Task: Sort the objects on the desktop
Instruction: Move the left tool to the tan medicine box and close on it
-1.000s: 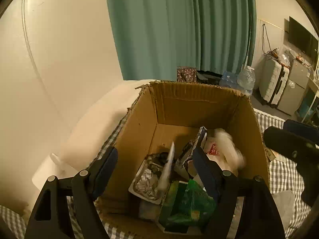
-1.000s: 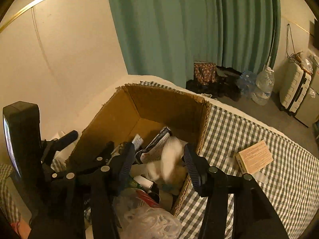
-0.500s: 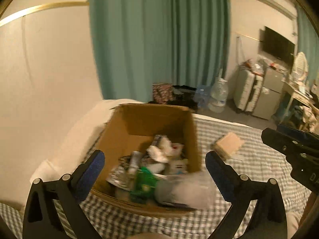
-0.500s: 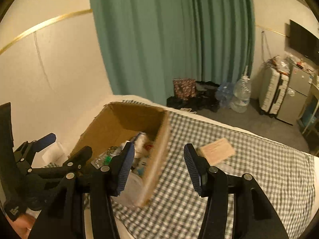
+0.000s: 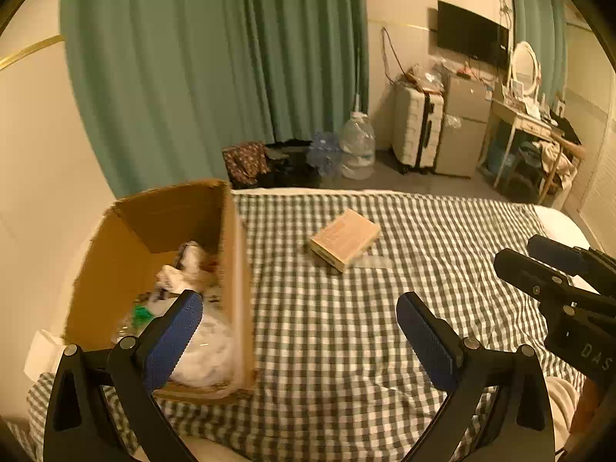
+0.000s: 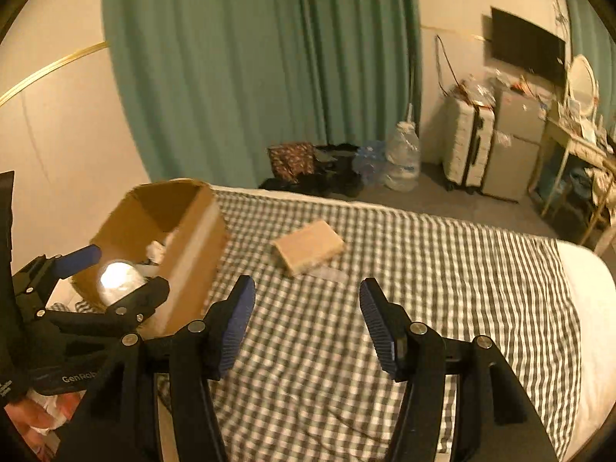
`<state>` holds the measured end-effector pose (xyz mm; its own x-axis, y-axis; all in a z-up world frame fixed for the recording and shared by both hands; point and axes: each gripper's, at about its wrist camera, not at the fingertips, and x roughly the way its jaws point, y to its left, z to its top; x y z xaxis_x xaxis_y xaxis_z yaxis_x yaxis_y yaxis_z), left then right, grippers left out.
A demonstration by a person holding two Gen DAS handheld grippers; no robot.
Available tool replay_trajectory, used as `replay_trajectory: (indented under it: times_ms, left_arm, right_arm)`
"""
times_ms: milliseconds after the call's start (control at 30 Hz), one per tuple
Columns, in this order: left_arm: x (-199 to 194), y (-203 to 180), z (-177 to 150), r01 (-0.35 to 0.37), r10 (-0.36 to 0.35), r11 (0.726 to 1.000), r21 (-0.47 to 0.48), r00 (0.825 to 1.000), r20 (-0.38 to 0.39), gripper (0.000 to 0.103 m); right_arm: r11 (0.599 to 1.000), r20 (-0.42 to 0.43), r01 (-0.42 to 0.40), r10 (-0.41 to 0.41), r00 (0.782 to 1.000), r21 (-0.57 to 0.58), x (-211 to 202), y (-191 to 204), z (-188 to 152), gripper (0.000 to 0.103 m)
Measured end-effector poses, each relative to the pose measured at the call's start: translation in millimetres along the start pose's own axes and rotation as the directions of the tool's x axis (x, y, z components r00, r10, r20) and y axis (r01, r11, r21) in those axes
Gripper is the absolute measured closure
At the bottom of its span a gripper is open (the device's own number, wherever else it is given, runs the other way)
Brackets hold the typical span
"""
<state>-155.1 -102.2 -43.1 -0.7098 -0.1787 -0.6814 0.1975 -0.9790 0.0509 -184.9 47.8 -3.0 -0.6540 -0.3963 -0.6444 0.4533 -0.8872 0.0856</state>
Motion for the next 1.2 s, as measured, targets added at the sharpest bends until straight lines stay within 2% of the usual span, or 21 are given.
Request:
replay_trajectory:
  times_ms: [200, 533, 733, 867, 1000, 1100, 1200]
  left_arm:
    - [30.8, -17.3, 1.3, -0.021, 0.022, 0.999, 0.024, 0.999, -0.039, 0.0]
    - [95.2, -32.2, 13.0, -0.001, 0.003, 1.0, 0.031, 0.997, -0.078, 0.0]
    - [153.6, -41.5, 15.6, 0.061, -0.065, 0.998, -0.032, 0.989, -0.134, 0.0]
    - [200.9, -55.7, 16.1, 0.076, -0.075, 0.997, -0.001, 0.986, -0.151, 0.0]
    - [245.7, -54.6, 20.2, 0.079, -0.078, 0.997, 0.0, 0.979, -0.186, 0.0]
    - [279.6, -49.8, 25.8, 0.115, -0.12, 0.993, -0.035, 0.97, -0.21, 0.0]
    - [304.0, -51.2, 27.3, 0.16, -0.155, 0.987, 0.001, 0.959, -0.236, 0.0]
  right_arm:
    - [0.999, -0.026, 0.006, -0.004, 1.0, 0.051, 19.1, -36.1, -8.6, 0.046]
    - [0.998, -0.111, 0.009, -0.003, 0.994, 0.061, 71.9, -67.4, -25.0, 0.045]
    - [1.0, -0.192, -0.002, 0.003, 0.981, 0.007, 123.3, -81.8, -29.4, 0.045]
    - [1.0, -0.228, -0.008, 0.007, 0.974, -0.002, 158.9, -93.7, -31.7, 0.045]
    - [0.998, -0.265, -0.04, 0.05, 0.963, 0.044, 174.4, -105.1, -45.3, 0.045]
    - [0.999, -0.289, -0.022, 0.031, 0.957, 0.033, 180.3, -111.4, -53.5, 0.045]
    - [0.996, -0.291, -0.043, 0.064, 0.955, 0.08, 182.6, -120.2, -55.6, 0.045]
